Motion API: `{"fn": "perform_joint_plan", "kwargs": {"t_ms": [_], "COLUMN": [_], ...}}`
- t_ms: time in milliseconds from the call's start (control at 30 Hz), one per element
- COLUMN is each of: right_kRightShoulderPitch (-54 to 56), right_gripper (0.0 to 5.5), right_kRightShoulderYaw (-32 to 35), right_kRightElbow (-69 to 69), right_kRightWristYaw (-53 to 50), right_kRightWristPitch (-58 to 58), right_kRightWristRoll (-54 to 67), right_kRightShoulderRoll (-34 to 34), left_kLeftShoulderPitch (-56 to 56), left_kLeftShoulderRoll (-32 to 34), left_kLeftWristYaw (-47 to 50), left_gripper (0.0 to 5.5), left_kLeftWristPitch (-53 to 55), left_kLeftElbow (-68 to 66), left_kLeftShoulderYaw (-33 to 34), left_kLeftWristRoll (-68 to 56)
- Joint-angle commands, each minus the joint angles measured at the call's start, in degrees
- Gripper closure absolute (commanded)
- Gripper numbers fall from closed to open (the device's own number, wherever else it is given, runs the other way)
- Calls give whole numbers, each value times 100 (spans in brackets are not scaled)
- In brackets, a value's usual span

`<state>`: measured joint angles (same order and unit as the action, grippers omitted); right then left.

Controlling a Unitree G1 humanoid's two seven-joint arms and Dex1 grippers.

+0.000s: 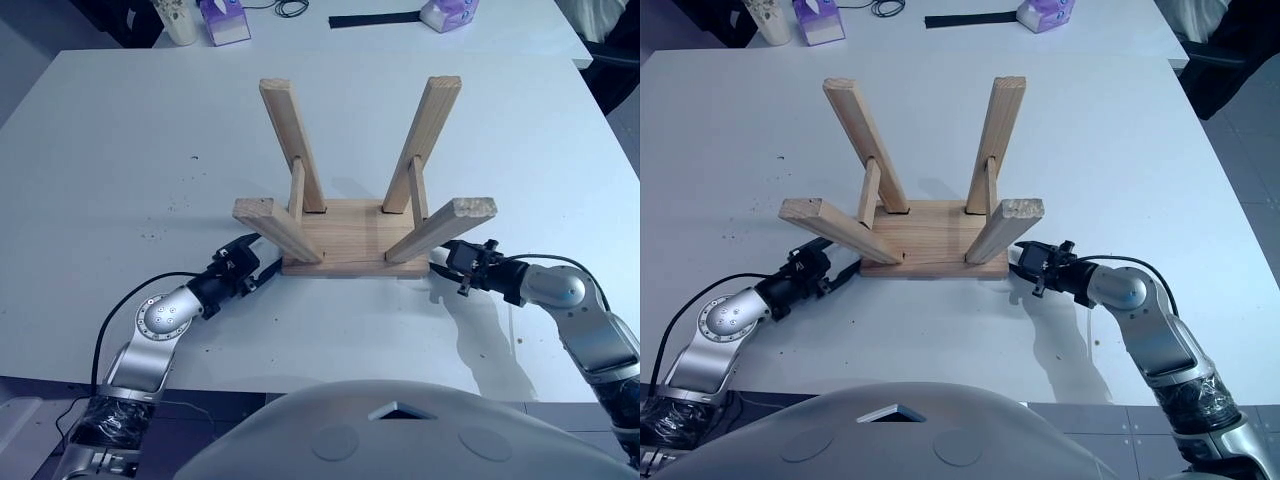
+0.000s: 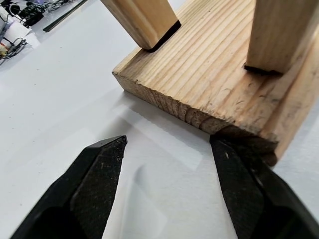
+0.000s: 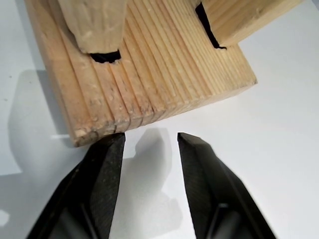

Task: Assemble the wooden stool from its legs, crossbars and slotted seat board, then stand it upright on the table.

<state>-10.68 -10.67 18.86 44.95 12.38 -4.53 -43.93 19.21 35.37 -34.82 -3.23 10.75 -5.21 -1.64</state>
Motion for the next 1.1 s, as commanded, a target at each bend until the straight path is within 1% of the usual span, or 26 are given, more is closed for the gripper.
{"fn": "perform_joint_plan", "kwargs": {"t_ms": [33, 133, 267, 567, 800, 1100], "right_kRightShoulderPitch": [-105, -235, -381, -321, -270, -343], "right_gripper": [353, 353, 353, 353, 353, 353], "right_kRightShoulderYaw": [51, 237, 425, 861, 1341, 1477], "right_kRightElbow": [378, 768, 1164, 1731, 2209, 2460], "right_kRightWristYaw": [331, 514, 669, 970, 1153, 1190], "right_kRightWristPitch": [188, 365, 562, 1006, 1382, 1522], "right_kRightWristRoll": [300, 551, 772, 1294, 1774, 1946], "right_kRightShoulderRoll": [-140, -230, -326, -511, -690, -774], "left_kLeftShoulderPitch": [372, 505, 572, 498, 67, 0], "left_kLeftShoulderRoll": [71, 173, 317, 434, 644, 977], "left_kLeftWristYaw": [-566, -767, -902, -930, -1038, -1378], "left_gripper": [237, 237, 237, 237, 237, 237], "left_kLeftWristPitch": [693, 1433, 2058, 3011, 3829, 4060], "left_kLeftElbow": [559, 1320, 1839, 2480, 2812, 2827], "left_kLeftShoulderYaw": [-281, -54, 208, 683, 1206, 1384], "left_kLeftWristRoll": [-526, -1337, -1865, -2644, -3513, -3682]}}
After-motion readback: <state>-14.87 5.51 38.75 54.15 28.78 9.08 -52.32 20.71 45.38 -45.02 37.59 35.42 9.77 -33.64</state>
